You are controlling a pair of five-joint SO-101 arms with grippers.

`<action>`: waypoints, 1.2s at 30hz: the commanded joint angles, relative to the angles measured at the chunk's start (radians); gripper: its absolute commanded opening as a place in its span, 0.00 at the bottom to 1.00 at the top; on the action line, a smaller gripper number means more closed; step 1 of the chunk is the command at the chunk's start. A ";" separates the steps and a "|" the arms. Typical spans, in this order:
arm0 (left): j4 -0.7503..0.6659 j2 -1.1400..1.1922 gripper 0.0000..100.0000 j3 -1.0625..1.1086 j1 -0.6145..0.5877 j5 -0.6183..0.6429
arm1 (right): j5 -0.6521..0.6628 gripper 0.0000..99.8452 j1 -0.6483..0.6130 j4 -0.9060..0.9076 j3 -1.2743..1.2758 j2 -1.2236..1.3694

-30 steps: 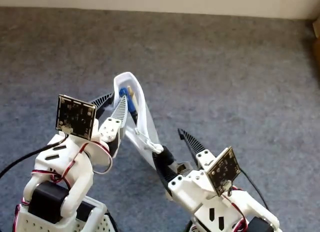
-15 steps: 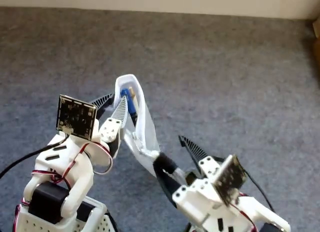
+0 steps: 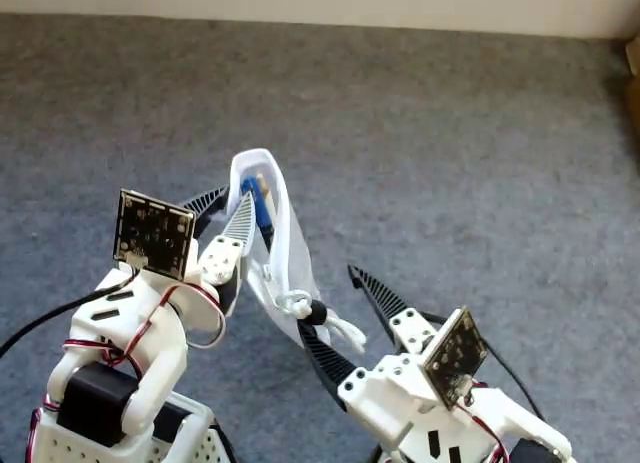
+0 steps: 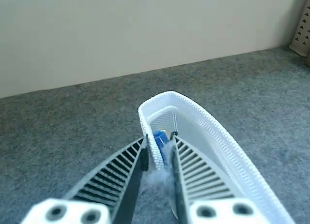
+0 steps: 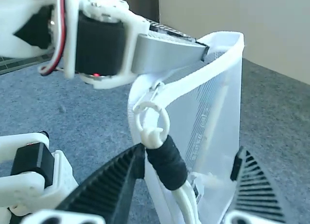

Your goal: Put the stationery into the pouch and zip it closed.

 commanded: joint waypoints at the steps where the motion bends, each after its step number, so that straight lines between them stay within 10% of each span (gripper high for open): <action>1: 0.029 0.018 0.09 0.038 0.008 -0.009 | -0.002 0.27 -0.021 -0.041 0.001 -0.008; 18: 0.029 0.010 0.09 0.051 0.007 -0.009 | 0.103 0.14 -0.019 -0.180 0.193 -0.010; 36: 0.029 0.015 0.09 0.053 0.007 -0.009 | 0.101 0.24 -0.022 -0.018 0.031 -0.010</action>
